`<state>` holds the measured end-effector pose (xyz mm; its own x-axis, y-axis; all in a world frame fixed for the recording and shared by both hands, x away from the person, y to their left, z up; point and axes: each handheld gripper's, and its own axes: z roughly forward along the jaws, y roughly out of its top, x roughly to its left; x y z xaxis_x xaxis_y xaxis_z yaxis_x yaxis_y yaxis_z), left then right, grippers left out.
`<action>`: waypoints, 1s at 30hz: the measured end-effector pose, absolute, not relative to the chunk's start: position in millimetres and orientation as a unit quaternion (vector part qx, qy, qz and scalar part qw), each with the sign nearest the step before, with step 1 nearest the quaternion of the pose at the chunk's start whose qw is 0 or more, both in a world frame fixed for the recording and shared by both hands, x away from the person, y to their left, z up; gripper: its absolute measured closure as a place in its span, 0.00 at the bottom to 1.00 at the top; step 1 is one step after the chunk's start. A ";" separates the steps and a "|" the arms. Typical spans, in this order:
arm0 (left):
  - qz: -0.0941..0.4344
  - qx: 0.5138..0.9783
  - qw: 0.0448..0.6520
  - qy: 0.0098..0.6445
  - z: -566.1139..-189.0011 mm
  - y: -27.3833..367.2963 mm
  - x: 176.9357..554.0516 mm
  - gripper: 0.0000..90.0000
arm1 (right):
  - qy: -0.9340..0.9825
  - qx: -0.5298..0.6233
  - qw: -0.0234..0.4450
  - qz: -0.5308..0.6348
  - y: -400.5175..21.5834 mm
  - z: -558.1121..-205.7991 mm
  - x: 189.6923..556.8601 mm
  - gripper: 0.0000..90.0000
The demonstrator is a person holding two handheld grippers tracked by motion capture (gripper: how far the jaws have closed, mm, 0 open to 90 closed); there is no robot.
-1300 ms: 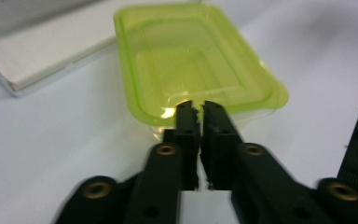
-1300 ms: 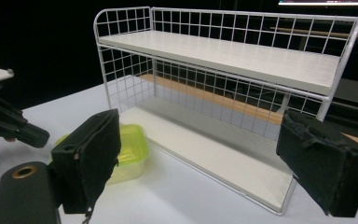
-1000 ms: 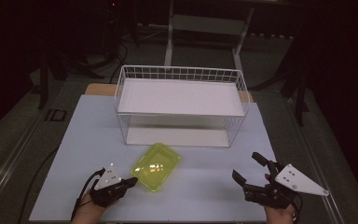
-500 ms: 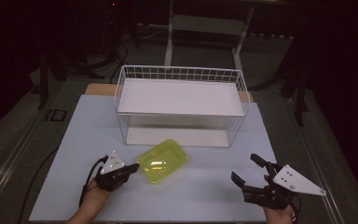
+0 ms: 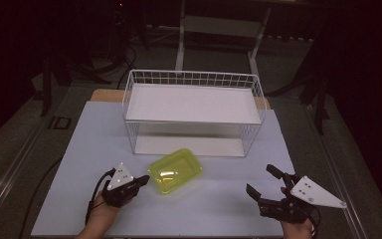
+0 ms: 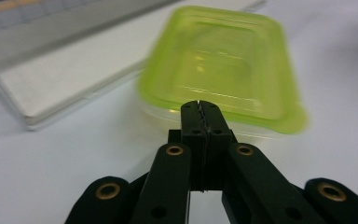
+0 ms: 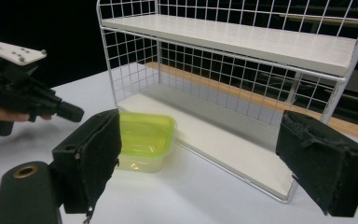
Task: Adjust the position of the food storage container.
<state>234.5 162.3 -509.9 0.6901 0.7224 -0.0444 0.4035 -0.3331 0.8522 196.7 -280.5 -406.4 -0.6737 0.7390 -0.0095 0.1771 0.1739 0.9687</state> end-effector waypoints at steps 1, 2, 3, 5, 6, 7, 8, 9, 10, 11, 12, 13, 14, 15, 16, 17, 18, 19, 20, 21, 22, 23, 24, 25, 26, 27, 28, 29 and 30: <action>0.171 0.795 0.461 0.355 -508.6 159.2 231.5 1.00 | 0.725 0.315 0.251 0.559 -280.1 -406.4 196.7 0.16; 0.167 0.795 0.465 0.352 -506.8 155.8 229.3 1.00 | 0.725 0.315 0.251 0.558 -279.9 -406.5 196.6 0.16; 0.160 0.794 0.472 0.349 -504.9 152.2 227.6 1.00 | 0.725 0.315 0.252 0.558 -279.7 -406.4 196.4 0.16; 0.149 0.796 0.474 0.346 -502.1 144.3 225.1 1.00 | 0.726 0.315 0.252 0.558 -279.7 -406.3 196.3 0.16; 0.142 0.796 0.476 0.345 -501.8 139.7 223.5 1.00 | 0.726 0.315 0.251 0.558 -279.9 -406.3 196.4 0.16; 0.131 0.797 0.476 0.349 -501.4 134.8 221.8 1.00 | 0.726 0.315 0.251 0.558 -280.2 -406.4 196.4 0.16; 0.128 0.797 0.479 0.344 -501.3 129.6 218.9 1.00 | 0.726 0.315 0.251 0.557 -280.3 -406.5 196.5 0.16; 0.128 0.802 0.478 0.334 -501.2 123.8 216.4 1.00 | 0.726 0.316 0.251 0.557 -280.6 -406.7 196.5 0.16; 0.129 0.808 0.473 0.325 -501.3 118.6 214.5 1.00 | 0.726 0.316 0.251 0.557 -281.0 -406.9 196.7 0.16; 0.128 0.810 0.471 0.324 -501.6 114.7 213.6 1.00 | 0.726 0.317 0.250 0.557 -281.4 -407.2 197.2 0.16; 0.125 0.811 0.469 0.326 -501.9 111.5 213.5 1.00 | 0.726 0.318 0.248 0.557 -281.7 -407.6 197.7 0.16; 0.127 0.812 0.469 0.322 -502.3 109.1 213.5 1.00 | 0.726 0.319 0.246 0.558 -281.9 -407.9 198.2 0.16; 0.126 0.814 0.468 0.320 -502.5 107.0 214.0 1.00 | 0.726 0.320 0.244 0.558 -282.0 -408.1 198.4 0.16; 0.130 0.816 0.465 0.317 -502.7 105.4 214.5 1.00 | 0.726 0.320 0.244 0.558 -282.0 -408.3 198.3 0.16; 0.130 0.816 0.465 0.317 -502.7 105.4 214.5 1.00 | 0.726 0.319 0.245 0.557 -281.9 -408.2 197.9 0.16; 0.132 0.819 0.461 0.316 -503.4 102.4 216.4 1.00 | 0.727 0.318 0.247 0.557 -281.8 -408.1 197.6 0.16; 0.139 0.821 0.456 0.313 -503.7 100.8 217.1 1.00 | 0.727 0.317 0.247 0.557 -281.9 -408.1 197.6 0.16; 0.142 0.822 0.453 0.313 -504.2 99.3 217.9 1.00 | 0.726 0.318 0.247 0.557 -281.9 -408.1 197.6 0.16; 0.142 0.823 0.452 0.313 -504.7 98.4 218.8 1.00 | 0.726 0.318 0.247 0.557 -282.0 -408.1 197.8 0.16; 0.146 0.825 0.448 0.312 -505.1 97.9 219.3 1.00 | 0.726 0.318 0.246 0.557 -282.1 -408.2 197.8 0.16; 0.150 0.826 0.447 0.308 -505.5 97.4 219.2 1.00 | 0.726 0.319 0.246 0.557 -282.4 -408.2 197.7 0.16; 0.151 0.826 0.448 0.308 -505.7 97.4 219.6 1.00 | 0.726 0.319 0.246 0.557 -282.7 -408.2 197.6 0.16; 0.151 0.823 0.450 0.314 -505.6 97.8 220.1 1.00 | 0.726 0.319 0.247 0.556 -283.0 -408.3 197.5 0.16; 0.154 0.822 0.449 0.315 -505.3 98.1 220.7 1.00 | 0.726 0.319 0.248 0.556 -283.3 -408.4 197.6 0.16; 0.157 0.823 0.445 0.315 -504.8 98.6 221.4 1.00 | 0.726 0.321 0.247 0.557 -283.5 -408.4 197.6 0.16; 0.158 0.823 0.444 0.317 -504.4 99.6 222.0 1.00 | 0.726 0.321 0.247 0.556 -283.4 -408.4 197.7 0.16; 0.161 0.824 0.440 0.319 -504.2 100.7 222.3 1.00 | 0.726 0.320 0.246 0.556 -283.3 -408.4 197.6 0.16; 0.162 0.824 0.439 0.321 -504.5 102.3 222.7 1.00 | 0.727 0.319 0.246 0.557 -283.1 -408.4 197.3 0.16; 0.166 0.822 0.436 0.326 -504.4 104.2 223.1 1.00 | 0.727 0.319 0.247 0.556 -282.9 -408.5 197.1 0.16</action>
<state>223.1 104.2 -504.4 0.7328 0.6803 -0.0115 0.3916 -0.4079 0.8248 197.1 -282.9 -408.5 -0.6753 0.7376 -0.0039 0.1884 0.1776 0.9659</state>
